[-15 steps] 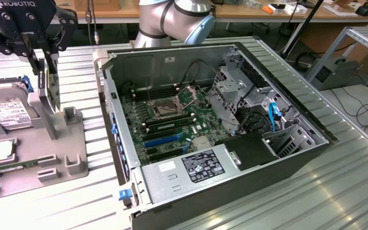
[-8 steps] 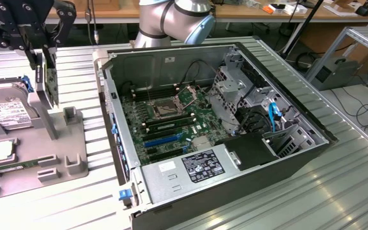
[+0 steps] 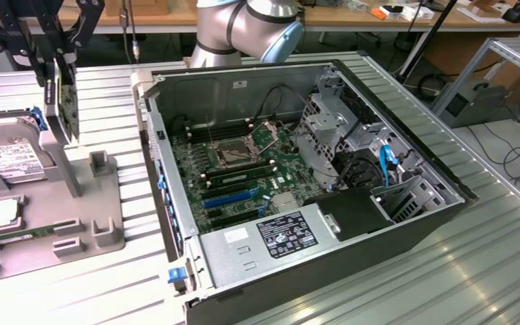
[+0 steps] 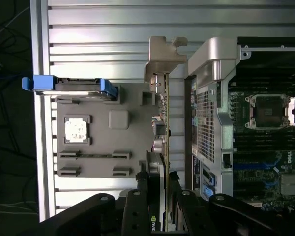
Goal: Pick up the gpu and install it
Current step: 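Pick up the gpu and move the gpu toward the slot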
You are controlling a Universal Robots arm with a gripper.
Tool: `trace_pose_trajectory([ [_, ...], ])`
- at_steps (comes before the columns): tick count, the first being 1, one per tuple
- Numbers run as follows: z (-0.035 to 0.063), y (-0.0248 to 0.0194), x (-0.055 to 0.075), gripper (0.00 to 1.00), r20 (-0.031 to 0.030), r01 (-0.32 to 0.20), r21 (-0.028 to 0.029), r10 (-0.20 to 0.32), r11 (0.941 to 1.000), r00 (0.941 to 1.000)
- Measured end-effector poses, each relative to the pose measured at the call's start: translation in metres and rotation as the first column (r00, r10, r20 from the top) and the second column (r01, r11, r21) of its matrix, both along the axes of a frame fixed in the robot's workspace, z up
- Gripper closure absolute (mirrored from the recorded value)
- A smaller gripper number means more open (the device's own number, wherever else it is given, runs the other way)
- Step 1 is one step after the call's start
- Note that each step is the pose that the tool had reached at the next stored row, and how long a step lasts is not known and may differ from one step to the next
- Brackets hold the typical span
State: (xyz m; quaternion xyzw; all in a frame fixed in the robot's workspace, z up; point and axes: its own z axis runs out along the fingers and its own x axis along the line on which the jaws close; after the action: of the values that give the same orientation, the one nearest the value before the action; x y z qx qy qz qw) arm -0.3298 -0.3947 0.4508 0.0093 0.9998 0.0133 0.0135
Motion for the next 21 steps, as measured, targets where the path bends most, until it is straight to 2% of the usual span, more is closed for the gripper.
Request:
trace_pose_trajectory([
  [3,0.0058,0.0000,0.000,0.73,0.0000,0.000,0.0000,0.000,1.0000,1.0000],
  [10,0.0062,0.0000,0.001,0.73,-0.0003,0.000,0.0002,0.000,1.0000,1.0000],
  [21,0.0060,0.0000,0.021,0.73,0.0000,0.000,-0.0023,0.000,1.0000,1.0000],
])
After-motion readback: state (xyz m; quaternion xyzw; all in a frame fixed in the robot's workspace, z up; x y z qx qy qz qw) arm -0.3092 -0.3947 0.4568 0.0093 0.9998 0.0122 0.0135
